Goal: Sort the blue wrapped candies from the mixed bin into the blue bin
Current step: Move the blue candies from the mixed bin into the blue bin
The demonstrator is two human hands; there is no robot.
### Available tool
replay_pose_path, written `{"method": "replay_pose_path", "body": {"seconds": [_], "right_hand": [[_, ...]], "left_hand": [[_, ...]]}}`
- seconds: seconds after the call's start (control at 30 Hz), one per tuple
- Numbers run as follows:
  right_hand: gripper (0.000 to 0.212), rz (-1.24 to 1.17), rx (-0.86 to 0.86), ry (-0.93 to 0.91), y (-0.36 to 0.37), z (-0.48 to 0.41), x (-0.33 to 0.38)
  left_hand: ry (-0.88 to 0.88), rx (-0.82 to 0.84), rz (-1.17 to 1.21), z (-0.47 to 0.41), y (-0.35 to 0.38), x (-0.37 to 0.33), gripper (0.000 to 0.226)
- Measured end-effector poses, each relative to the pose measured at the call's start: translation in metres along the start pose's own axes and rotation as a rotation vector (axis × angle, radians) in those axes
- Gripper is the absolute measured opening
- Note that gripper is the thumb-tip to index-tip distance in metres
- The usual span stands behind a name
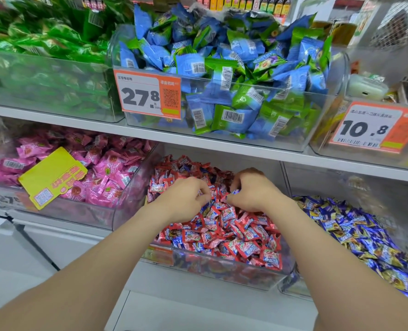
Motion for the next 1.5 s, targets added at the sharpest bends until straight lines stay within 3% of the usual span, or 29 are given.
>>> {"method": "replay_pose_path", "body": {"seconds": [0.17, 0.23, 0.37, 0.5, 0.57, 0.7, 0.83, 1.0, 1.1, 1.27, 1.4, 1.5], "right_hand": [[0.008, -0.132, -0.113, 0.042, -0.015, 0.000, -0.015], [0.004, -0.270, -0.122, 0.029, -0.020, 0.005, -0.018], [0.024, -0.384, -0.080, -0.022, -0.025, 0.014, -0.024], [0.035, -0.363, -0.191, -0.024, -0.033, 0.019, -0.020], [0.037, -0.369, -0.205, -0.046, -0.031, 0.020, -0.010], [0.018, -0.291, -0.206, -0.094, -0.019, 0.011, 0.007], [0.031, -0.181, -0.144, -0.118, -0.012, 0.009, 0.025], [0.021, 0.048, 0.027, -0.296, 0.012, 0.008, 0.055], [0.026, 0.173, 0.003, -0.246, 0.018, -0.001, 0.047], [0.023, 0.285, -0.045, -0.129, 0.008, -0.007, 0.023], [0.026, 0.234, -0.088, -0.176, 0.006, -0.007, 0.035], [0.037, 0.199, -0.049, -0.197, 0.016, -0.009, 0.043]], "left_hand": [[0.037, 0.193, -0.097, 0.001, 0.017, -0.007, 0.032], [0.045, 0.220, -0.108, 0.001, 0.018, -0.010, 0.029], [0.040, 0.226, -0.085, 0.001, 0.017, -0.009, 0.017], [0.011, 0.226, -0.106, 0.004, 0.012, -0.001, 0.036], [0.005, 0.213, -0.113, 0.006, 0.007, -0.002, 0.032], [-0.045, 0.123, -0.040, 0.005, -0.014, -0.001, 0.035], [-0.095, 0.002, -0.024, 0.004, -0.033, 0.010, 0.030], [-0.147, -0.152, -0.029, 0.002, -0.042, 0.016, 0.037], [-0.169, -0.235, -0.043, -0.001, -0.046, 0.019, 0.043], [-0.148, -0.157, -0.182, -0.006, -0.036, 0.024, 0.036], [-0.054, -0.058, -0.249, -0.010, -0.021, 0.017, 0.009], [-0.005, -0.016, -0.278, -0.010, -0.013, 0.011, 0.015]]}}
Point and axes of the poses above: each hand's wrist, its own z-axis away from the middle knuckle, its own y-axis out of the palm, x = y × z, the point moved 6 cm from there along -z, towards the middle knuckle, and after that the axes turned 12 degrees about -x, right-handed, at the moved point
